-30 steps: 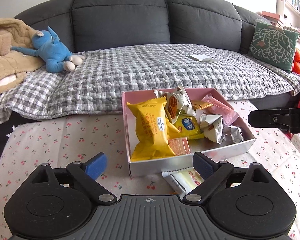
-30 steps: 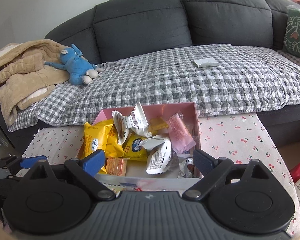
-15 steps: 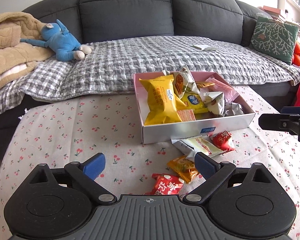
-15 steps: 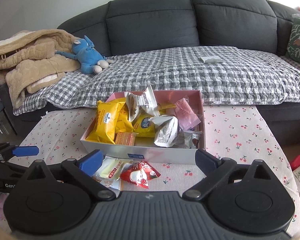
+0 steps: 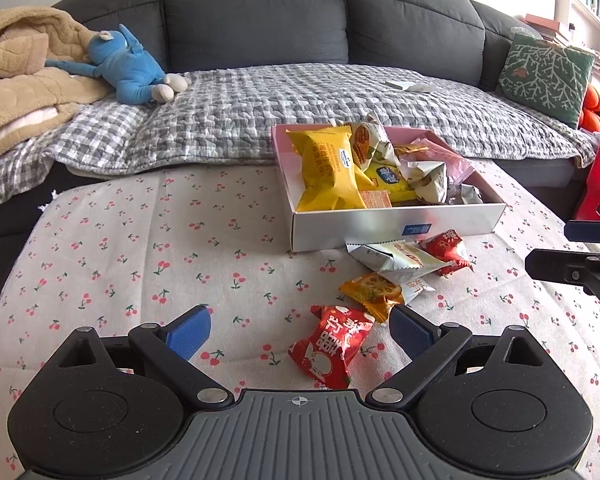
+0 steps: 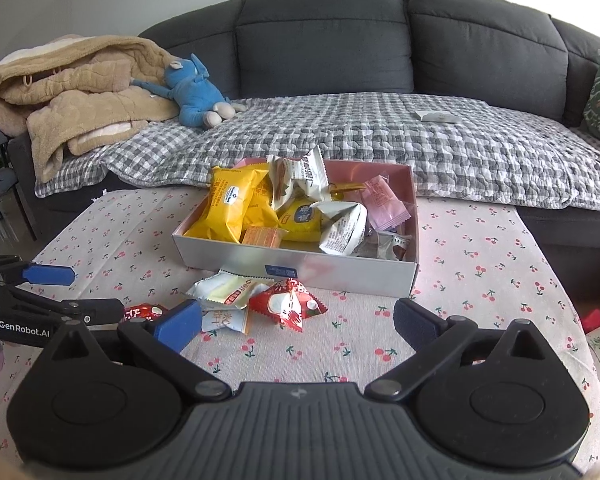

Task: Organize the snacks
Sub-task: 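Withdraw both grippers from the box toward the red packets beside it, then grasp the red packet with the left gripper while the right grasps the red-white candy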

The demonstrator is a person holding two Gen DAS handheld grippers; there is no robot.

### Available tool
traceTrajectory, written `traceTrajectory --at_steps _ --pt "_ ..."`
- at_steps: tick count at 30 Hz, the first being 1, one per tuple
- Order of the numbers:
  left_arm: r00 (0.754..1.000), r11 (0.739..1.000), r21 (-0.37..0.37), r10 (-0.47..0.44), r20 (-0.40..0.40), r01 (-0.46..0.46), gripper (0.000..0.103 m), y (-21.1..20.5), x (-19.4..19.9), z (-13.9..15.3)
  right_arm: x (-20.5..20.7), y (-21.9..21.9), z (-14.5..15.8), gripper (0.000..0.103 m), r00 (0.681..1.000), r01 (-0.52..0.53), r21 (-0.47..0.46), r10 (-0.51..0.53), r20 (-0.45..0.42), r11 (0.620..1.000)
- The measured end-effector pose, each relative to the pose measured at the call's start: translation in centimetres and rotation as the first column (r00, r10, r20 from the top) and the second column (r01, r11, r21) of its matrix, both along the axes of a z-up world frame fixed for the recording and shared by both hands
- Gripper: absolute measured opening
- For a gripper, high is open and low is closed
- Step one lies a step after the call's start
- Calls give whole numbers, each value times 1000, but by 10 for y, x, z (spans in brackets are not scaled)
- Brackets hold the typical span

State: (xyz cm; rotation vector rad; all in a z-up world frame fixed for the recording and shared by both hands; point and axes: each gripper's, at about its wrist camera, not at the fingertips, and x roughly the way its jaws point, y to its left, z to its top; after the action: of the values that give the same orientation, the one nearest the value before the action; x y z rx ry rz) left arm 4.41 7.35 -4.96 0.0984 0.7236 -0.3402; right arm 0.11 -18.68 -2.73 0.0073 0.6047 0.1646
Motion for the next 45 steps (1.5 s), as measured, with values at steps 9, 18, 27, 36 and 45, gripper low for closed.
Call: traceTrajectory --at_steps 9,18,27,36,45 --pt "999 1000 15 -11 -31 11 97 5 -6 -12 -6 8 -15 102 999 -34 -43 33 -25 999" --pt "998 999 26 -26 -56 28 97 7 -8 -29 -8 15 -24 102 997 -61 -62 58 -43 996" --pt "996 996 1 -88 -16 88 96 1 -3 -35 -6 24 -33 102 992 -122 -74 119 -44 990" --pt "995 993 -58 -100 -28 99 78 -8 16 -38 18 19 -33 91 998 -71 -60 71 -3 996" --pt "993 994 -42 -103 -64 100 46 -15 25 -42 45 22 -44 72 998 -65 -133 65 -6 989"
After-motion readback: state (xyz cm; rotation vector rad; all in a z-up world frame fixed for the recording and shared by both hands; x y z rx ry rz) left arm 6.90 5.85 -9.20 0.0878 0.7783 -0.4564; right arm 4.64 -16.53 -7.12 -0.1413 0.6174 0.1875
